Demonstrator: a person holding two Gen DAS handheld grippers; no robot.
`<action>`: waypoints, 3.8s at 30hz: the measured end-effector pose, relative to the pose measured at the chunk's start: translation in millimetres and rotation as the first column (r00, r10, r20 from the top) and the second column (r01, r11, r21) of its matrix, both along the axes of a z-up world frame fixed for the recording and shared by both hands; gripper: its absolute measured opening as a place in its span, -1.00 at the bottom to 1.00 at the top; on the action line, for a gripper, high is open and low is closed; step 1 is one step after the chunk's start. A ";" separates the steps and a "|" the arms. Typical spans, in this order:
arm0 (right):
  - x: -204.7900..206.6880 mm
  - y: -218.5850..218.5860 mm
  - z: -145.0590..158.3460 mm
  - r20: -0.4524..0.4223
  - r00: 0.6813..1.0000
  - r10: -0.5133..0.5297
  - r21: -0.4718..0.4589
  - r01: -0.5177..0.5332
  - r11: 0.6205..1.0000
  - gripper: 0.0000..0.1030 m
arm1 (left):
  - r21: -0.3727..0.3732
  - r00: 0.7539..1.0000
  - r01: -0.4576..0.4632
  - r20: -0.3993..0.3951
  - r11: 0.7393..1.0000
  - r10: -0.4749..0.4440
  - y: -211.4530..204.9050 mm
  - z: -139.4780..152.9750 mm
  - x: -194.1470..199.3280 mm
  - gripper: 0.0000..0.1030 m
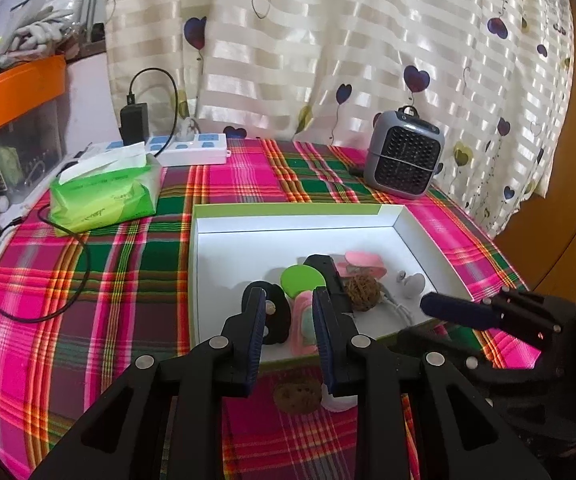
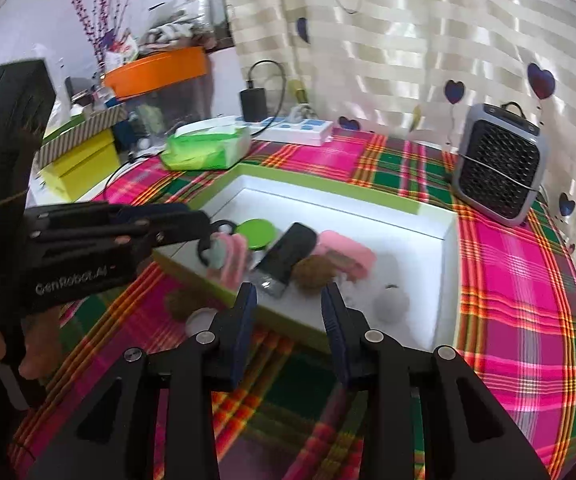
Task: Organize objects
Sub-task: 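Open both tools to release the pink clip and white cable in the box, then move the left tool to the brown walnut while the right tool approaches the white round container, then grasp the brown walnut with the left tool while the right tool grasps the white container, then carry the walnut and white container with both tools over the box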
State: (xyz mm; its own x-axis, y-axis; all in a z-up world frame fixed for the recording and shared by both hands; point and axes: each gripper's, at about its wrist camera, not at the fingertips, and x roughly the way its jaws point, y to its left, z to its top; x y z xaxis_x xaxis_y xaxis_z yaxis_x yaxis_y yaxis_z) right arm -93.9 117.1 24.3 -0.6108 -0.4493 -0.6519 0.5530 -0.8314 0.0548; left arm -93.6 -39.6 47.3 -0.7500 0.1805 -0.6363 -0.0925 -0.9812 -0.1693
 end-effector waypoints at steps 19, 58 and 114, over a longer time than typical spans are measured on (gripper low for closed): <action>14.9 -32.5 -29.3 0.104 0.984 0.145 0.057 -0.151 0.987 -0.32 | 0.006 0.998 0.051 0.021 0.999 -0.051 -9.9 -10.5 34.1 -0.51; 12.3 -21.9 -31.9 0.109 0.992 0.067 0.090 -0.076 0.993 -0.45 | 0.010 0.977 0.148 0.155 0.989 -0.148 10.6 -46.6 17.9 -0.37; 41.3 8.4 -0.2 0.012 0.999 -0.040 -0.021 0.040 0.999 -0.45 | -0.059 0.992 0.128 0.010 0.990 -0.127 30.2 -13.0 47.3 -0.44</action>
State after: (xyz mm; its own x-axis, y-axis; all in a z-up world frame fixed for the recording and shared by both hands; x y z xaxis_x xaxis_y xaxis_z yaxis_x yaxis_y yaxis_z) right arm -52.6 125.5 24.1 -0.6213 -0.4383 -0.6495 0.5186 -0.8514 0.0786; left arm -46.2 -9.4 34.2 -0.7192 0.2360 -0.6534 -0.2168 -0.9698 -0.1117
